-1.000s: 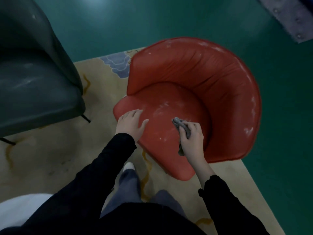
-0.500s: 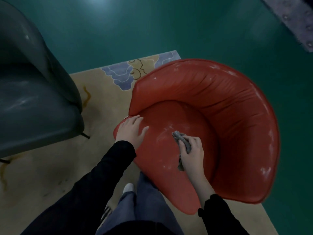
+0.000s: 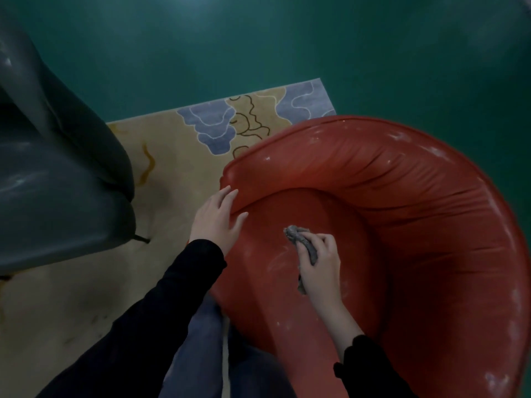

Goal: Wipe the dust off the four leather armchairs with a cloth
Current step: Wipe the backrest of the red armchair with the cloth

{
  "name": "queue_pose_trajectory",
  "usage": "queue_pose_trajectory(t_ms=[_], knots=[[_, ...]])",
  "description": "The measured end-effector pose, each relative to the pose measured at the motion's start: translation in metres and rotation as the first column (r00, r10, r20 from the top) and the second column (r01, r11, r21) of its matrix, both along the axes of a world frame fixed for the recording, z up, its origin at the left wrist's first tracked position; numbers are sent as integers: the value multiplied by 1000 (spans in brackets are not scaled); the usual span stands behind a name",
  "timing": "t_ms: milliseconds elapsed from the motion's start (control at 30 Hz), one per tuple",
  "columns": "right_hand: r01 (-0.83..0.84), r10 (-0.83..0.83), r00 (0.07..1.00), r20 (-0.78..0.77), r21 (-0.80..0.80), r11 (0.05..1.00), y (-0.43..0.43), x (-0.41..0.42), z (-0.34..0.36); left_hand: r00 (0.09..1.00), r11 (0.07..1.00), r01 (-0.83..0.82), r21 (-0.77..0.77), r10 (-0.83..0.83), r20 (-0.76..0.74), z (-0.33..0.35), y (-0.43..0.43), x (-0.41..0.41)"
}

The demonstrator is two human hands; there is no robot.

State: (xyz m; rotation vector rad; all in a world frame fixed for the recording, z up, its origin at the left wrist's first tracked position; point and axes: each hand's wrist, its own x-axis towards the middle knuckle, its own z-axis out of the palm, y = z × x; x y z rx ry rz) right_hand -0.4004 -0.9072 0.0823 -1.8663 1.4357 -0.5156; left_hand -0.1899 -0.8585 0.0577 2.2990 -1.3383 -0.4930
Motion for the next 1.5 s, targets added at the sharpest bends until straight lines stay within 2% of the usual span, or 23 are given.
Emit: queue_pose_trajectory(t_ms=[267, 400, 533, 633, 833, 1033, 1233, 1400, 1500], knots=[[-28, 44, 997, 61, -241, 970, -69, 79, -28, 995, 989, 62, -136, -51, 81, -41, -61, 44], [-47, 86, 992, 90, -363, 931, -102, 117, -39, 994, 982, 103, -161, -97, 47, -58, -84, 64], [-88, 126, 990, 60, -439, 894, -121, 143, -57, 979, 963, 180, -201, -196, -63, -75, -99, 74], [-112, 137, 990, 23, -451, 886, -117, 148, -76, 962, 954, 166, -249, -212, -174, -86, -101, 74], [-136, 164, 986, 26, -439, 888, -97, 134, -89, 942, 932, 151, -330, -237, -239, -92, -102, 74], [131, -80, 988, 129, -466, 875, -128, 139, -86, 925, 924, 136, -357, -248, -288, -97, -102, 75], [-75, 122, 990, 67, -475, 877, -101, 132, -97, 920, 918, 153, -365, -267, -286, -97, -101, 76], [153, -96, 985, 147, -451, 879, -112, 128, -97, 928, 925, 206, -318, -289, -238, -93, -98, 79], [145, -93, 985, 147, -397, 906, -96, 128, -108, 915, 926, 262, -272, -328, -234, -90, -96, 87]])
